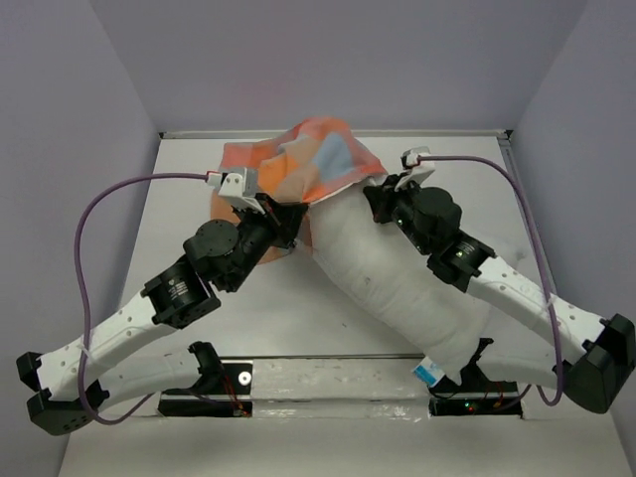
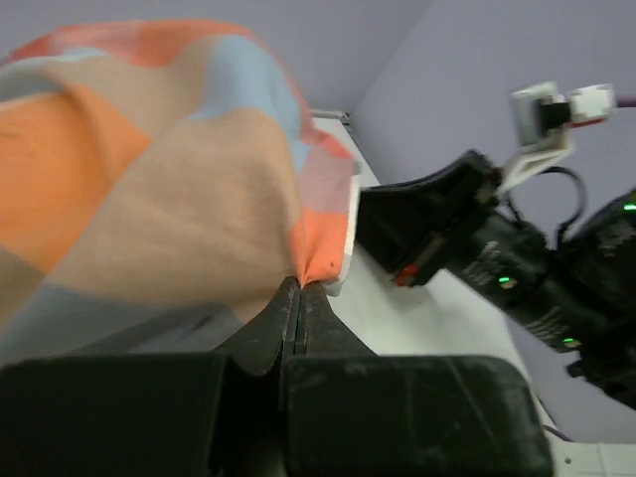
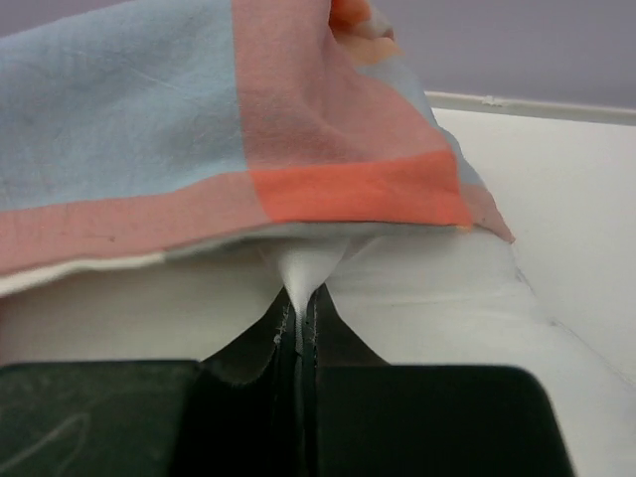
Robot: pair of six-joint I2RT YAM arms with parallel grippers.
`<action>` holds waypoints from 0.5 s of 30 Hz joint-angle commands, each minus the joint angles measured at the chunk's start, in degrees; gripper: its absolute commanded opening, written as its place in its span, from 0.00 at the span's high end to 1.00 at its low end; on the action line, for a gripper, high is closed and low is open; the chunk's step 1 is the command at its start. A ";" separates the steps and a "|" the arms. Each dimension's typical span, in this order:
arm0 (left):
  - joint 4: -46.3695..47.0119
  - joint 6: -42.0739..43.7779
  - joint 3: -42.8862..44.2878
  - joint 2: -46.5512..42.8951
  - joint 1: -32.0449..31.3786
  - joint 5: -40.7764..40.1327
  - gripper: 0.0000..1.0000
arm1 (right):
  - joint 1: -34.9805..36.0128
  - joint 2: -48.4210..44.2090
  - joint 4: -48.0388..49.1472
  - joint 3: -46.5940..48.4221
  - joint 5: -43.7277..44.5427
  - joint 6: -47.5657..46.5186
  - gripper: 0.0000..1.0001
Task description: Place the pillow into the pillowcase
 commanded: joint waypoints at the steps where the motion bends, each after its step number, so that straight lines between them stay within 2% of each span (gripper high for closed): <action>1: 10.28 -3.39 5.06 6.91 0.25 12.02 1.00 | 3.05 10.56 13.14 0.47 -2.33 -0.38 1.00; 3: 15.29 -5.51 6.12 12.61 -2.45 17.29 1.00 | 3.05 16.81 15.16 1.35 1.52 3.83 1.00; 6: 17.94 -5.77 7.19 16.15 -7.47 16.36 1.00 | 0.86 18.76 16.14 1.62 4.53 10.41 1.00; 9: 22.77 -9.54 0.53 12.93 -11.35 15.92 1.00 | -3.62 14.48 16.58 -0.22 4.18 15.52 1.00; 13: 24.61 -15.34 -13.25 7.03 -13.19 10.92 1.00 | -6.44 8.33 17.55 -2.07 3.13 15.72 1.00; 15: 24.71 -17.63 -17.32 5.53 -13.28 9.68 1.00 | -7.06 6.55 17.46 -2.33 2.51 16.24 1.00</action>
